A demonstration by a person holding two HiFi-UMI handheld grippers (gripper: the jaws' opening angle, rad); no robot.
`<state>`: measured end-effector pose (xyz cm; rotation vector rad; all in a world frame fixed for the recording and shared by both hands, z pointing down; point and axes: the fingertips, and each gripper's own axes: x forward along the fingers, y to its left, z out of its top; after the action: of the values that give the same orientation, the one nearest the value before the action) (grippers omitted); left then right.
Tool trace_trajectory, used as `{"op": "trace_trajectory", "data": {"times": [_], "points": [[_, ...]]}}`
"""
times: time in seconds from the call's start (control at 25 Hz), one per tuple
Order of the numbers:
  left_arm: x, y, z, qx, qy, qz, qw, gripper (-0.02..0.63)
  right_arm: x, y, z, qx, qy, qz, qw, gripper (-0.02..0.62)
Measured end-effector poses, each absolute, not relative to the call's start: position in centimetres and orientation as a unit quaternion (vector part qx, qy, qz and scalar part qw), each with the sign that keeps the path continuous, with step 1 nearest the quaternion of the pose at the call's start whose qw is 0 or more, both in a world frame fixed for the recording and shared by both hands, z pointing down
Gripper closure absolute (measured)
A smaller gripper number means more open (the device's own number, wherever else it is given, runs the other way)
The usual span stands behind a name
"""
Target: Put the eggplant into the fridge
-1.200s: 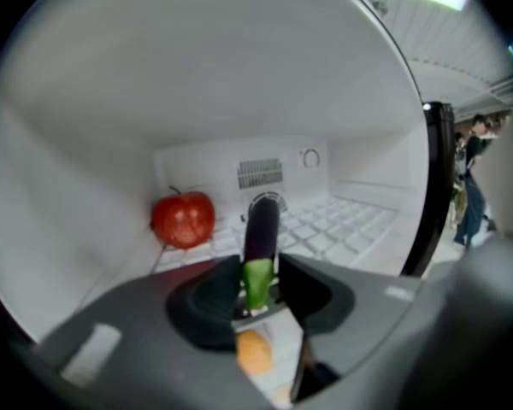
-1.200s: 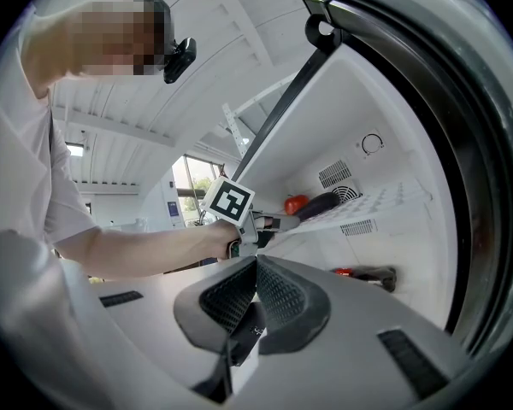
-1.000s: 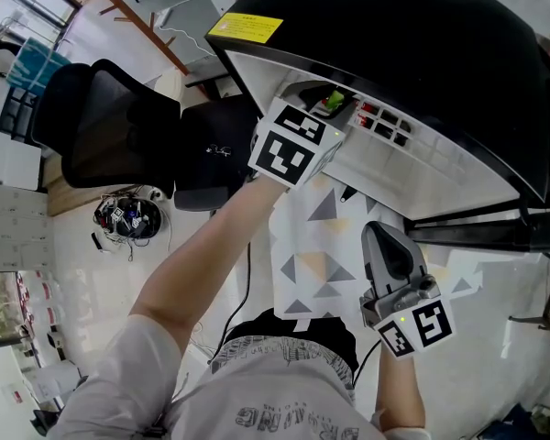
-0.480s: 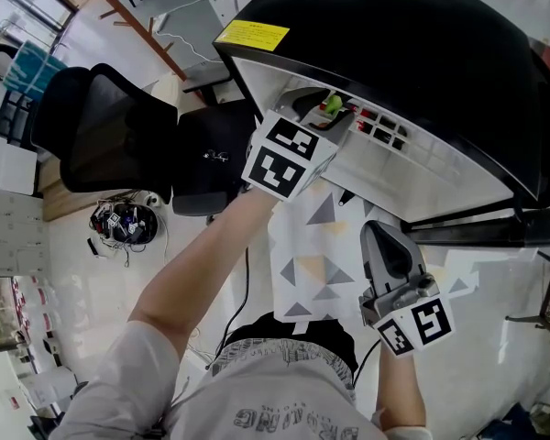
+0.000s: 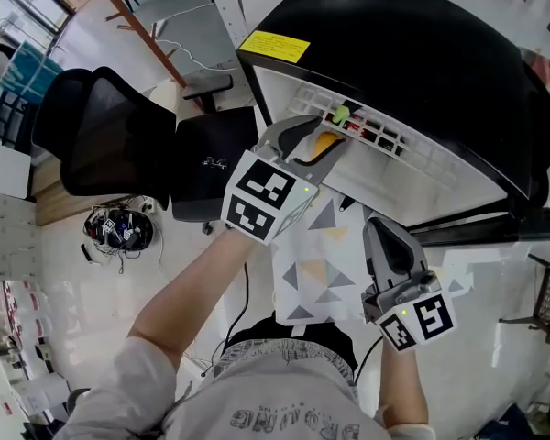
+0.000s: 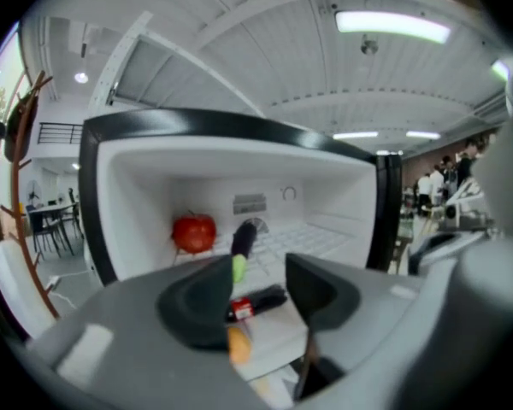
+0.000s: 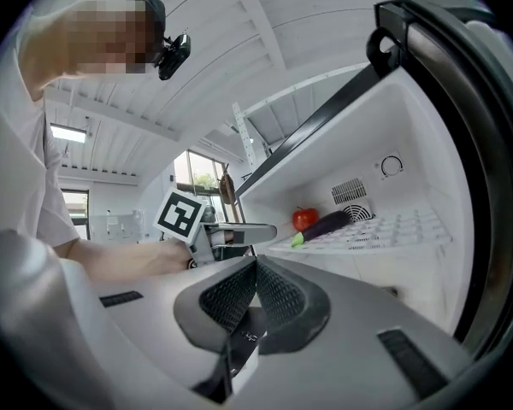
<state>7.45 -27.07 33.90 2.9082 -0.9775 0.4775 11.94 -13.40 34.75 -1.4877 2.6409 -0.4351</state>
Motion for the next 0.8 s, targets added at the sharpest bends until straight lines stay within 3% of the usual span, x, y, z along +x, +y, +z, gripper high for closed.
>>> {"op": "trace_trajectory", "data": {"times": [0.8], "points": [[-1.6, -21.0, 32.4, 0.947, -0.307, 0.087, 0.017, 0.534, 6.5, -13.1, 33.0, -0.487, 0.865, -0.119, 0.011, 0.594]]}}
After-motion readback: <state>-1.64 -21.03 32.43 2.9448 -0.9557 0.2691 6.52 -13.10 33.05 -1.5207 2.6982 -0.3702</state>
